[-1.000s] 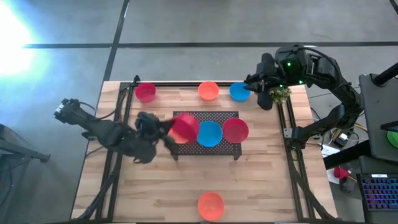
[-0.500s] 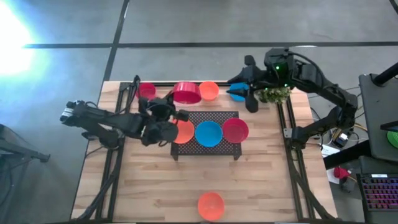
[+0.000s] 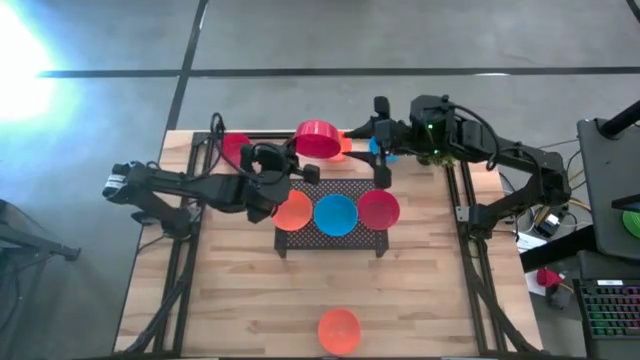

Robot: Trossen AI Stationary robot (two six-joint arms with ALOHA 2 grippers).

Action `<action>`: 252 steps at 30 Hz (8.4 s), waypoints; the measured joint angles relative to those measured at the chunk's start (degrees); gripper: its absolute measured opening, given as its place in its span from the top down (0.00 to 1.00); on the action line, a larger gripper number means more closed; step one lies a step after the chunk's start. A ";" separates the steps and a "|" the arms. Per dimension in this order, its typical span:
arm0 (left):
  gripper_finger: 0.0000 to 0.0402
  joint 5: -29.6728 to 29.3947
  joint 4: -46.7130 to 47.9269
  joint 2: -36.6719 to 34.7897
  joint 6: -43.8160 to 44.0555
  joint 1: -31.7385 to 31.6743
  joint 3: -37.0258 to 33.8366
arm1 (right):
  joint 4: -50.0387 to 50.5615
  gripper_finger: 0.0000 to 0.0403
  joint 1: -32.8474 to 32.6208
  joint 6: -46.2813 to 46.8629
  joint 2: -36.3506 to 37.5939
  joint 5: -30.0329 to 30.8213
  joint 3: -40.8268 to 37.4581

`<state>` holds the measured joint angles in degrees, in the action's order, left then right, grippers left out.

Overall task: Pick & Place Mini bowls
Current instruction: Stack the bottom red bowl on top of the red bowl on the shelf, then stack the red bowl on top of the red bowls on the shelf

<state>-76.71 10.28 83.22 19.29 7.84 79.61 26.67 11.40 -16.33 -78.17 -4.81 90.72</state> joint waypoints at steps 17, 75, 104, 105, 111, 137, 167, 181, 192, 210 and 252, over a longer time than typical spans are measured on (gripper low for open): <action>1.00 3.08 -10.73 2.23 -9.18 -1.37 0.72 | -2.97 0.56 -0.42 -0.23 0.07 4.71 -1.08; 0.70 22.13 -10.46 2.51 -9.16 -1.30 1.60 | 15.25 0.97 1.34 2.94 1.23 26.19 5.96; 0.70 24.34 -8.62 0.38 -13.23 2.34 1.68 | 44.72 0.97 3.67 14.87 0.10 -4.09 -0.63; 0.70 24.35 -8.35 0.26 -13.82 2.43 1.68 | 44.41 0.97 3.67 14.90 -0.25 -4.09 -1.26; 0.71 24.35 -7.67 0.09 -15.02 3.04 1.70 | 42.15 0.97 3.67 14.87 -2.91 -4.20 -3.77; 0.75 24.35 -7.67 0.09 -15.04 3.41 1.88 | 44.91 0.97 3.89 13.18 -9.16 -4.13 -3.94; 0.75 24.35 -7.67 0.09 -15.03 3.41 1.81 | 44.98 0.97 3.56 13.98 -8.94 -6.17 -3.94; 0.75 24.35 -7.60 0.09 -15.02 3.41 1.73 | 44.77 0.88 3.45 14.22 -8.94 -6.17 -3.94; 0.75 24.35 -5.65 0.09 -15.01 3.41 1.70 | 45.23 0.65 3.47 13.39 -8.92 -5.94 -1.19; 0.75 24.35 -4.67 0.09 -15.01 3.41 1.70 | 44.52 0.96 3.50 8.99 -9.07 -5.57 1.34; 0.75 21.53 26.68 -10.57 7.47 -1.07 3.30 | 40.15 0.98 3.50 13.08 5.38 0.51 10.20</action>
<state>-55.17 36.96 72.65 26.76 6.76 82.91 66.83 14.90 -3.25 -72.80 -4.31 100.92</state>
